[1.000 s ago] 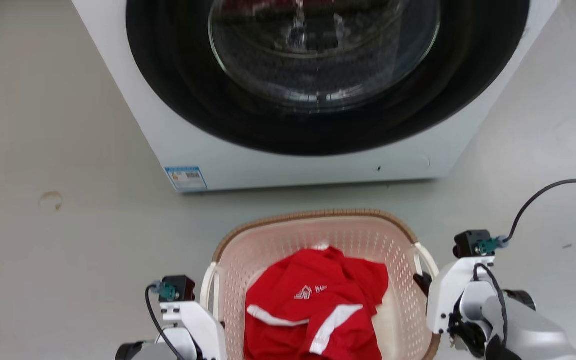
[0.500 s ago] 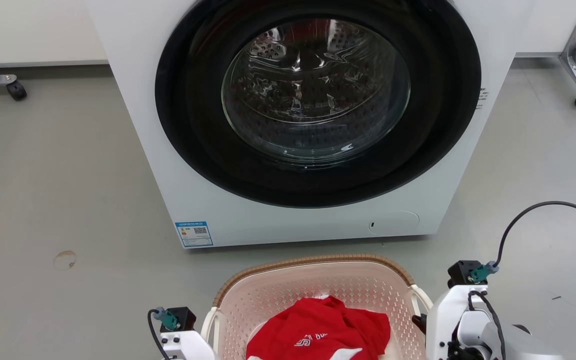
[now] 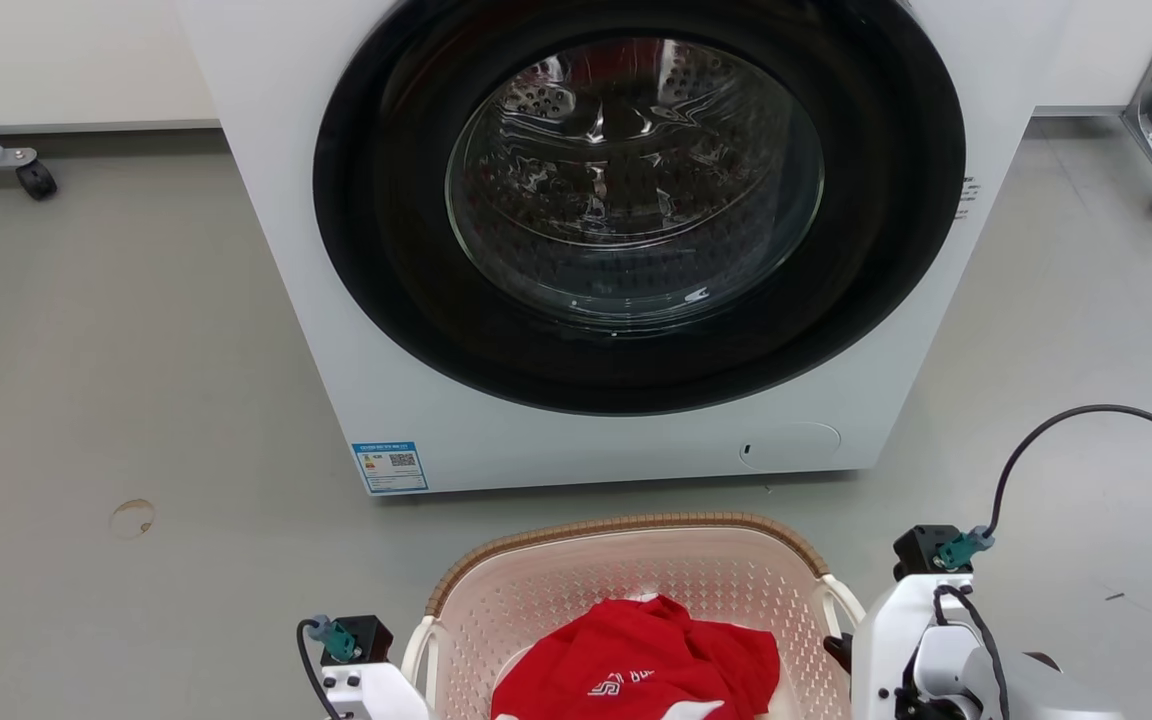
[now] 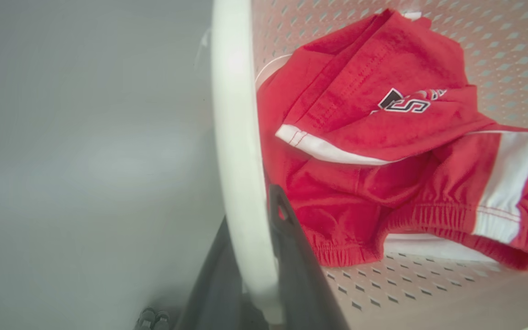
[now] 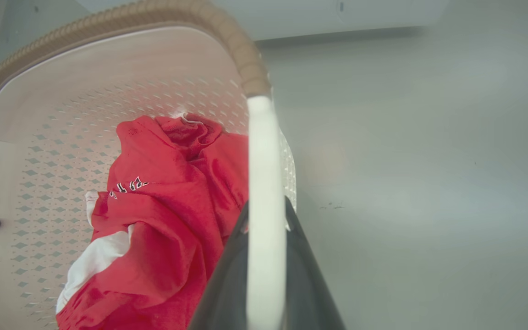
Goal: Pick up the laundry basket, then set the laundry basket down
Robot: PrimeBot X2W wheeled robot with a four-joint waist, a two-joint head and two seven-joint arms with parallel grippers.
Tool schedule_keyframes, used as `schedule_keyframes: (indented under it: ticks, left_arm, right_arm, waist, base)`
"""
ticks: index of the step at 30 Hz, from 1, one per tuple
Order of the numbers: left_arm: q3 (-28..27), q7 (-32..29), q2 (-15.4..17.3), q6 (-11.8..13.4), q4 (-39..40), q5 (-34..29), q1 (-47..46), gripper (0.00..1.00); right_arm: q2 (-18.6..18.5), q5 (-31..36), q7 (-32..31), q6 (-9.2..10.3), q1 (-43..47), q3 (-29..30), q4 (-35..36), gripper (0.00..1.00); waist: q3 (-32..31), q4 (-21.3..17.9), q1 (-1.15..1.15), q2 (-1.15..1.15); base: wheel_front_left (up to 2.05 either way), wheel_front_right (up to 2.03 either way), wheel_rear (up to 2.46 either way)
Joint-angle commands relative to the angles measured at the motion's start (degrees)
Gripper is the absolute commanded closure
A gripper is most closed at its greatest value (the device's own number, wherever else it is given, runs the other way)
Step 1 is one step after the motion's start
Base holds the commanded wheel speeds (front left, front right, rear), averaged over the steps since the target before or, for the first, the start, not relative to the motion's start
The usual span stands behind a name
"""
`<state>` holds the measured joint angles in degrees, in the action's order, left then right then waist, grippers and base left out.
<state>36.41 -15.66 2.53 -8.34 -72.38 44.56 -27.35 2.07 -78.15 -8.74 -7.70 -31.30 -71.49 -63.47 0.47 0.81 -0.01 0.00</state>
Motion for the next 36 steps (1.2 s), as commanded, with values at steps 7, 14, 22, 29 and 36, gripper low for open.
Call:
schedule_keyframes:
  ticks: [7, 14, 22, 29, 36]
  left_arm:
    - [-1.03, 0.42, 7.21, 2.60, -1.57, -0.08, -0.53, 1.00]
    - [-0.89, 0.20, 7.31, 2.99, -1.57, 0.15, -0.51, 1.00]
    - [-0.78, 0.34, 7.06, 3.63, -1.57, 0.51, -0.67, 1.00]
    - [-0.65, 0.15, 6.99, 3.95, -1.57, 0.82, -0.73, 1.00]
    - [-0.35, 0.11, 7.02, 4.08, -1.57, 0.97, -0.63, 1.00]
  right_arm:
    - [-4.95, -1.04, 0.53, 0.21, -1.60, -0.34, -2.22, 1.00]
    - [-4.95, -1.51, 0.46, 0.21, -1.53, -0.70, -2.26, 1.00]
    - [-4.95, -1.91, 0.37, 0.21, -1.63, -1.08, -2.28, 1.00]
    - [-4.95, -2.06, 0.42, 0.21, -1.81, -1.31, -2.37, 1.00]
    - [-4.95, -2.15, 0.51, 0.21, -1.84, -1.48, -2.39, 1.00]
  waist:
    - [0.14, -0.31, 0.01, 0.00]
    - [0.28, -0.54, 0.01, 0.00]
    - [0.37, -0.50, 0.01, 0.00]
    - [0.28, -0.45, 0.01, 0.00]
    - [0.34, -0.31, 0.01, 0.00]
  base:
    - [0.00, 0.00, 0.00]
    - [0.00, 0.00, 0.00]
    - [0.00, 0.00, 0.00]
    - [0.00, 0.00, 0.00]
    - [0.00, 0.00, 0.00]
